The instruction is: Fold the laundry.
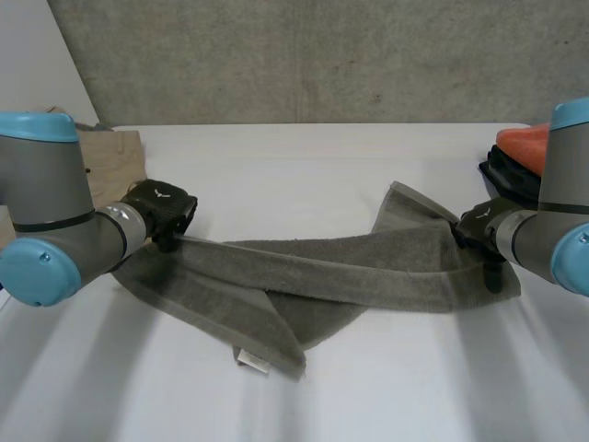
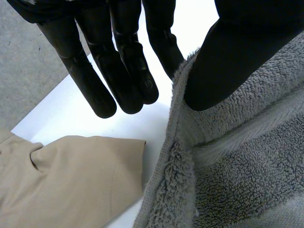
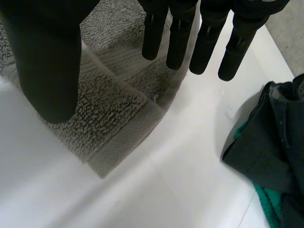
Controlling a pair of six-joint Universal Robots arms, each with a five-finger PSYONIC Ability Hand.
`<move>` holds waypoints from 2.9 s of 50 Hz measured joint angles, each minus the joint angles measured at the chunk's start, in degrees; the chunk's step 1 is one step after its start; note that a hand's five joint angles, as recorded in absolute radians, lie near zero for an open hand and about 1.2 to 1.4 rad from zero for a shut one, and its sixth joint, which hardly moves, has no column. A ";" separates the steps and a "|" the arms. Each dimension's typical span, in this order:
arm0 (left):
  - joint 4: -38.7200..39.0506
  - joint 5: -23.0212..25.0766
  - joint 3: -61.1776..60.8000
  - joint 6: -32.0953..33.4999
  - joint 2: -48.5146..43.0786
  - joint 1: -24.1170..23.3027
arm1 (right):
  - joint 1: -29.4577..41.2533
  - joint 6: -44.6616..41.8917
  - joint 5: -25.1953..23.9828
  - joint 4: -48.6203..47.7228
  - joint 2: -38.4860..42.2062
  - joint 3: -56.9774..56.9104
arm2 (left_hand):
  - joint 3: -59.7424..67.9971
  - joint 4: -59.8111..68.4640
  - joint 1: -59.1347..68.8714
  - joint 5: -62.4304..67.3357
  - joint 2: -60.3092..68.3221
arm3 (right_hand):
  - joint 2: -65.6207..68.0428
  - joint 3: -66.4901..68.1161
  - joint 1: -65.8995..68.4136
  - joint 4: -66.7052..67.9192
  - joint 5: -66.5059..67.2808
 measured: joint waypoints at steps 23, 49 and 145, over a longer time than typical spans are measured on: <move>2.92 -0.08 8.84 0.18 -0.78 0.07 | 1.09 2.95 1.61 -4.40 2.93 -12.12 | 0.01 0.00 0.00 0.00 0.00 | 41.15 40.82 38.64 42.19 41.78; 29.03 -3.50 18.81 -16.85 8.93 3.43 | 1.35 28.02 -2.40 -67.49 -9.53 -9.32 | 0.01 0.01 0.00 0.00 0.00 | 41.15 40.91 38.61 42.38 42.33; -3.65 10.72 -11.90 1.45 45.82 13.36 | -10.00 5.79 -12.67 -9.21 -30.94 7.43 | -0.05 -0.03 0.51 -0.03 -0.03 | 41.15 41.16 38.61 42.40 43.89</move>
